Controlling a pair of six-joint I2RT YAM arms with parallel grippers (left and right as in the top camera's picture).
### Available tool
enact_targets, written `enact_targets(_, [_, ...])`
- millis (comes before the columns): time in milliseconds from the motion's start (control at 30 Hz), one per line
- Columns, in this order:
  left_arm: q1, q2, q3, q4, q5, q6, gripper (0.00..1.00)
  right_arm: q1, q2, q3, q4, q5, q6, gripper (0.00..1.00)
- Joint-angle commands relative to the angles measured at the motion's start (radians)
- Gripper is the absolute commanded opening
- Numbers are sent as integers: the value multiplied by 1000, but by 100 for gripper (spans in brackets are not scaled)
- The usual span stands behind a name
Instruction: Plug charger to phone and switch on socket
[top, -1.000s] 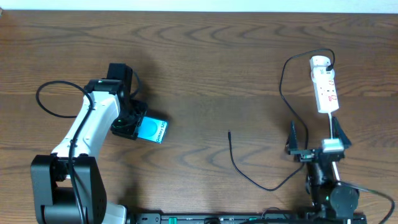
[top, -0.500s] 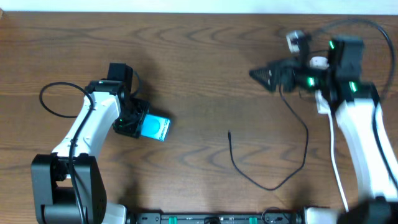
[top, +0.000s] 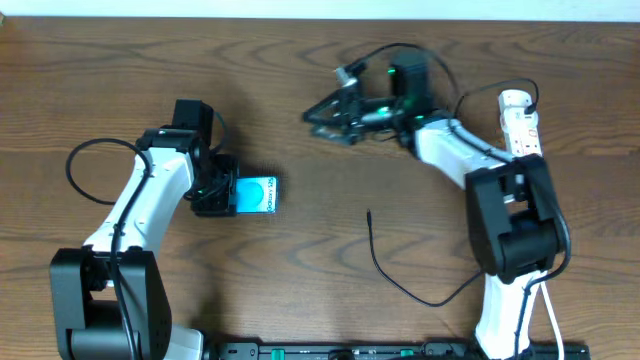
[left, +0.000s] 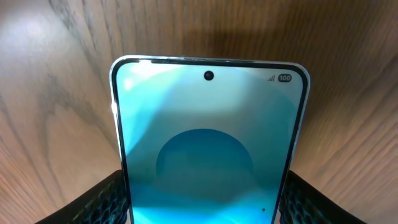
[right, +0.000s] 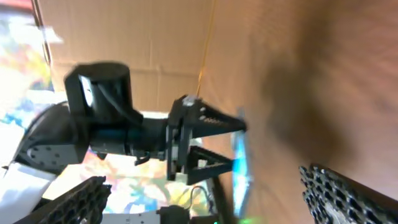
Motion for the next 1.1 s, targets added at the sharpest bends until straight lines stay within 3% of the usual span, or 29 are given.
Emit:
enact_targets(0, [-2,-3,3,13,17,-106,7,66,-3,12,1,89,51,99])
enact_targets(767, [-2,-3,3,125,70,-142,7,218,-2,10,-119,246,-62,99])
enact_targets(1067, [-2,-3,3,166,163,-168,7,286,-2,10,-124,283,-81,99])
